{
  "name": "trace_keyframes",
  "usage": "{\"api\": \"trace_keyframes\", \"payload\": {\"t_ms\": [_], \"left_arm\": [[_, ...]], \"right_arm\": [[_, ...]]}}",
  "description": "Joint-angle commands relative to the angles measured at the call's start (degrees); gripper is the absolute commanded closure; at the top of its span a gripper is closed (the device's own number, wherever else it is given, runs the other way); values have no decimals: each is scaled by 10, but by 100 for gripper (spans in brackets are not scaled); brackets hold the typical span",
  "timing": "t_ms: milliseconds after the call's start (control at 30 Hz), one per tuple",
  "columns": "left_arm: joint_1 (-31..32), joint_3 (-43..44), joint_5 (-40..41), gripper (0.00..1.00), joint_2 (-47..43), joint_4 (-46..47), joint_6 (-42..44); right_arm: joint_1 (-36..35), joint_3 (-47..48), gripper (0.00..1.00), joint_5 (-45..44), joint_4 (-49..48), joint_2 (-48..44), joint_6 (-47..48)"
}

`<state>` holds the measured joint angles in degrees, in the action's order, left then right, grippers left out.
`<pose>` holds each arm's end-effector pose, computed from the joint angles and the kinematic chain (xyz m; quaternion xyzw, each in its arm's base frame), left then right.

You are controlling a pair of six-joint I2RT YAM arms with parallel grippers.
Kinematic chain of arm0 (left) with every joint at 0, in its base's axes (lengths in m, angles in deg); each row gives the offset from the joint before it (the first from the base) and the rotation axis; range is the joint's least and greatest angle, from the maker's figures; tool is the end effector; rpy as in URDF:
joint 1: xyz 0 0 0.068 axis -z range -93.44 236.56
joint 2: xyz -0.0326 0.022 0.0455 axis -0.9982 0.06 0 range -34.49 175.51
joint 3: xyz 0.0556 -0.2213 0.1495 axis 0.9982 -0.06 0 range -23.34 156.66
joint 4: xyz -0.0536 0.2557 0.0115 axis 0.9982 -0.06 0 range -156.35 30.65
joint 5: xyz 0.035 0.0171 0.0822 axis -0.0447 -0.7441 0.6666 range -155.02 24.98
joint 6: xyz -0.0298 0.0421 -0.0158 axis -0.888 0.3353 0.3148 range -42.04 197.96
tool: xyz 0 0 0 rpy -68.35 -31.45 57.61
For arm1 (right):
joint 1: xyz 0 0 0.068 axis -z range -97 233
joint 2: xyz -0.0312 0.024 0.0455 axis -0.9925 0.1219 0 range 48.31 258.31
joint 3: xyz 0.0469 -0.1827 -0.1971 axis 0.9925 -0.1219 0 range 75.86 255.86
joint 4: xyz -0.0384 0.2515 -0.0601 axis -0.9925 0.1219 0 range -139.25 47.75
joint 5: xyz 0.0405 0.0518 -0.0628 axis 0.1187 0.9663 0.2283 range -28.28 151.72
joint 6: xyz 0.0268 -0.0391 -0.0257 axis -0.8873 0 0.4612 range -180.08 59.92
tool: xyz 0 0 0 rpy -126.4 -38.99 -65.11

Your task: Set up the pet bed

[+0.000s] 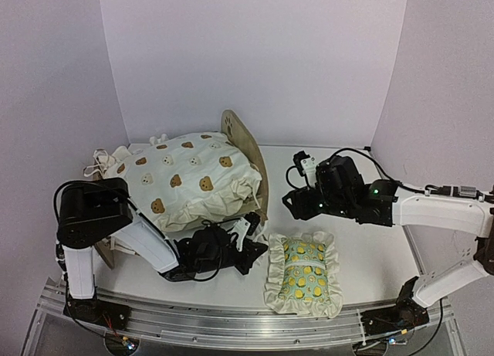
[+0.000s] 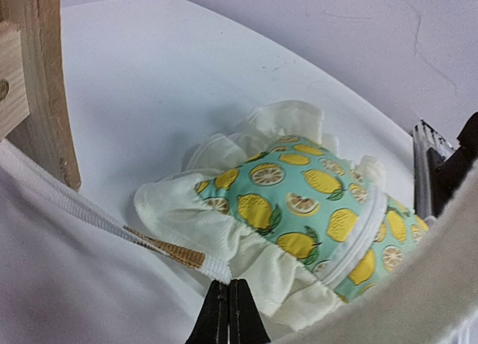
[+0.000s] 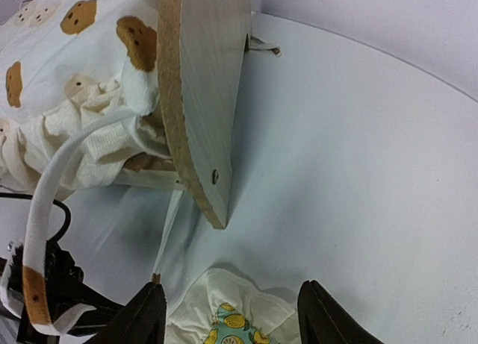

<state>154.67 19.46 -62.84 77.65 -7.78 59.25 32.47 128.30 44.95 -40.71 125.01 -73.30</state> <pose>0.1379 -0.3396 0.1164 0.3273 0.7385 -0.3937 0.4387 0.1975 0.2237 0.2659 -0.2116 0.8453 0.1413 0.4698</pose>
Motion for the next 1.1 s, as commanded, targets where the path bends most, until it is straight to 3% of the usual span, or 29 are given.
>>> {"api": "trace_keyframes", "payload": {"t_ms": [0,333,533,1067], "left_arm": [[-1,0,-87,100,-59,-53,-2],[-2,17,-138,100,-128,-141,33],[-4,40,-163,100,-170,-188,54],[-20,101,-151,100,-230,-257,120]], "right_arm": [[5,-21,43,84,17,-9,-61],[6,-24,49,125,-2,32,-120],[6,-41,49,139,-26,11,-131],[6,-35,50,159,-55,26,-134]]}}
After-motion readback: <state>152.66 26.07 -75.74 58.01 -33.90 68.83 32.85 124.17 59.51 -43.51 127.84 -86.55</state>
